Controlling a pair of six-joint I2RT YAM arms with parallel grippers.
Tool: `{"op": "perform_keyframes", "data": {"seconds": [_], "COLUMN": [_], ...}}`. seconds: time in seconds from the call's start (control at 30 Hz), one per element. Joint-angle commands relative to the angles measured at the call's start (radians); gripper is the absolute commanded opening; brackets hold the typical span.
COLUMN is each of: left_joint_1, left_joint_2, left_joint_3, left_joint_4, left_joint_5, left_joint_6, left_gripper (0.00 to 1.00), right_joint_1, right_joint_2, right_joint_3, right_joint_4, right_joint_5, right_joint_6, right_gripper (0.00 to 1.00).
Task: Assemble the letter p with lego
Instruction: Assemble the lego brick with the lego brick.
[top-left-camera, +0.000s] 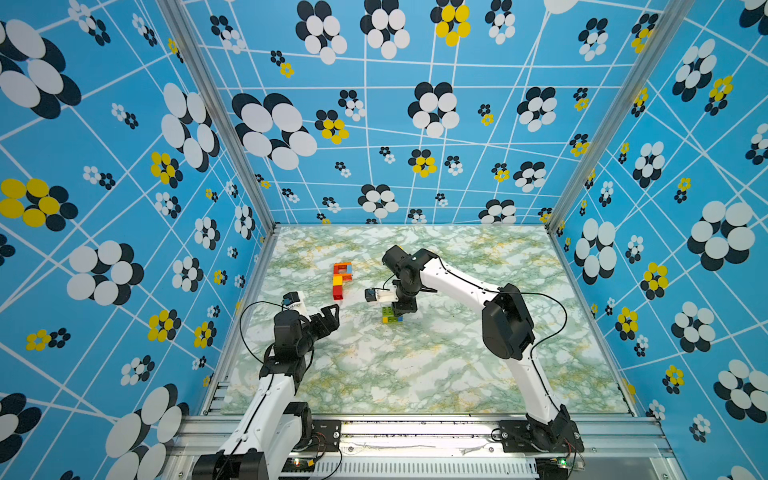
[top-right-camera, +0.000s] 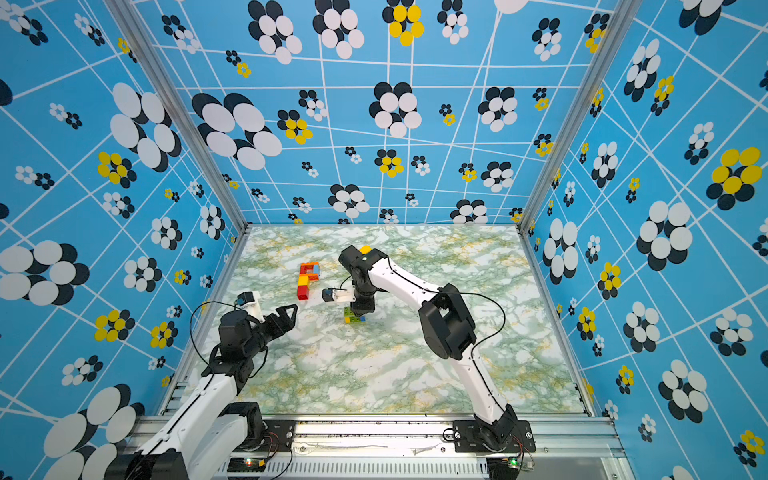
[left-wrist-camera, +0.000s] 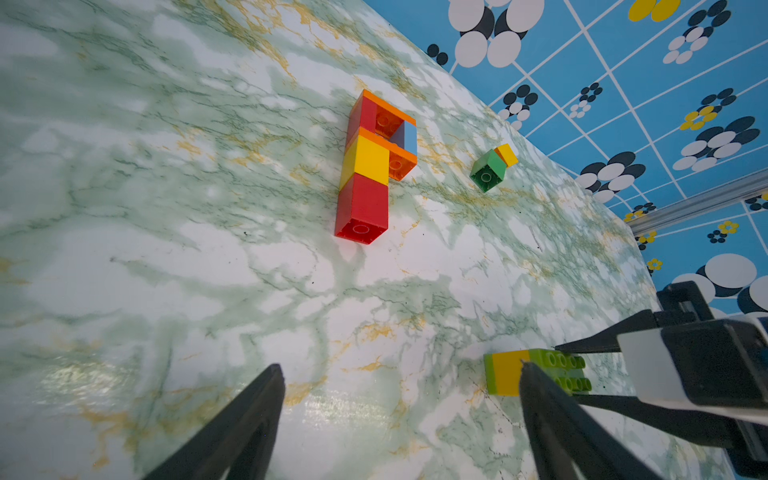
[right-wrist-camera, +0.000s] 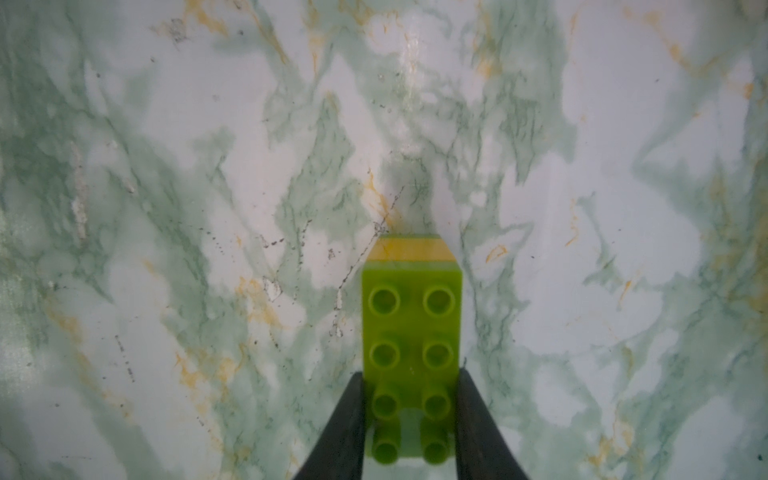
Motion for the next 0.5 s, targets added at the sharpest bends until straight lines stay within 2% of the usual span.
{"op": "perform_keyframes", "data": {"seconds": [0.0,0.23,0.47], "left_joint_1": [0.009,0.009,0.008], "left_joint_2": [-0.013,-0.004,0.009], "left_joint_3": [-0.015,-0.013,-0.007], "left_joint_4": [0.01,0.014,0.017], "left_joint_5": [-0.013,-0.012,0.0], "left_joint_6": [0.02,0.019,0.02], "left_gripper": [0.9,0.9,0.9], "right_joint_1": [0.015,0.005,-0.025], "right_joint_2": [0.064,-0.069,-0.19], "right_joint_3": [-0.069,-0.186,-0.314], "right_joint_4": [-0.044,0.043,0.1], "right_joint_5": [0.029,-0.031,-0.032], "right_joint_6": [0.012,0.082,0.17], "right_gripper": [0.17,0.18,0.19]}}
